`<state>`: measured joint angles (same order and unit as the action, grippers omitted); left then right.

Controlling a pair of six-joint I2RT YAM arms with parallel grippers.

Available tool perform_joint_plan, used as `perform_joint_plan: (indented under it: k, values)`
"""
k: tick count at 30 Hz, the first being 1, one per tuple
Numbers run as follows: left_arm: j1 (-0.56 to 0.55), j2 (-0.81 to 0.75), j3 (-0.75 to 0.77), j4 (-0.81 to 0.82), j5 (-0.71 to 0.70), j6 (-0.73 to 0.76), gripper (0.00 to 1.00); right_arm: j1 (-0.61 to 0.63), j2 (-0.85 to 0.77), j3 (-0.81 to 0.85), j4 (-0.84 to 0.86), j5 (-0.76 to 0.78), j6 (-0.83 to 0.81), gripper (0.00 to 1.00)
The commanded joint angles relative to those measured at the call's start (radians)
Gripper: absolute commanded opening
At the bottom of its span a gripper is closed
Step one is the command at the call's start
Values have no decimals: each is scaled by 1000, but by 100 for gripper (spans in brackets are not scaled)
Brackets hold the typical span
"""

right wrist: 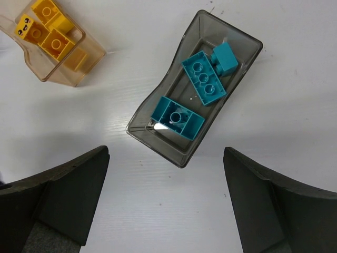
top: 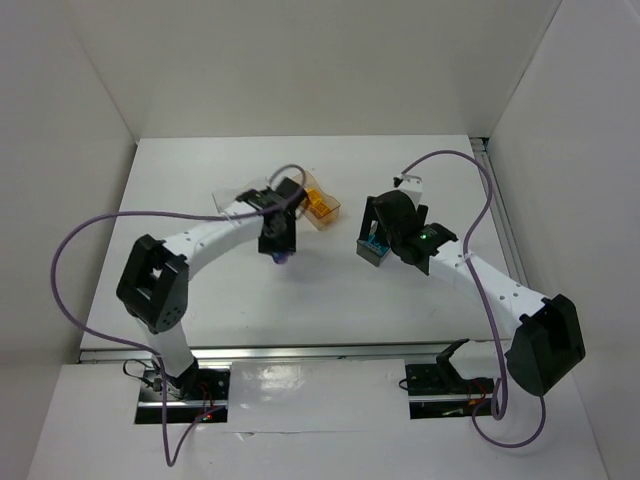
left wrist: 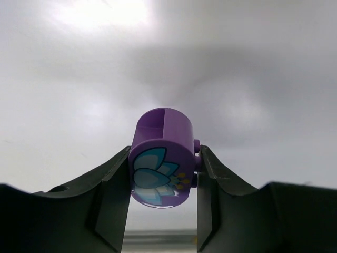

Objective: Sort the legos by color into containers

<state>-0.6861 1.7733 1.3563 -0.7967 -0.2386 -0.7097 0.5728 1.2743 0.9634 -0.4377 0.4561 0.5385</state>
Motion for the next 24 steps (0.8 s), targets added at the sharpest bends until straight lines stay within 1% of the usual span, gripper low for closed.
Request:
perform_joint_plan:
  k: [1,2,4,5,8,9,11,13,16,17,20,21,23,24]
  values:
    - [170,-52,91,-12,-71,15,40,10,3,35,5,19,12,96]
    - [231,-37,152,-3,-85,24,40,10,3,35,5,19,12,96]
    - [287,18,223,-21,-103,47,40,10,14,35,17,19,12,96]
    - [339,38,280,-30,-103,47,40,10,23,35,27,19,3,96]
    - [411,119,392,-42,-88,58,40,10,48,35,36,9,3,96]
    - [451,136,414,-53,-88,47,40,10,74,47,36,-2,3,96]
    - [490,175,454,-53,-76,29,40,19,88,58,36,-2,-6,96]
    - [502,204,475,-44,-64,20,41,19,99,67,36,-11,-6,96]
    - [523,262,517,-44,-86,10,42,28,108,67,45,-31,-6,96]
    - [523,276,539,-55,-87,1,45,29,108,67,45,-31,-6,96]
    - [534,325,564,-55,-97,-10,48,29,119,67,45,-22,-6,96]
    - [534,349,589,-55,-106,-10,62,38,119,67,45,-22,-6,96]
    - [534,359,601,-55,-107,1,100,38,128,67,45,-22,-6,96]
    - [534,370,601,-55,-93,1,100,38,128,67,45,-22,-6,96]
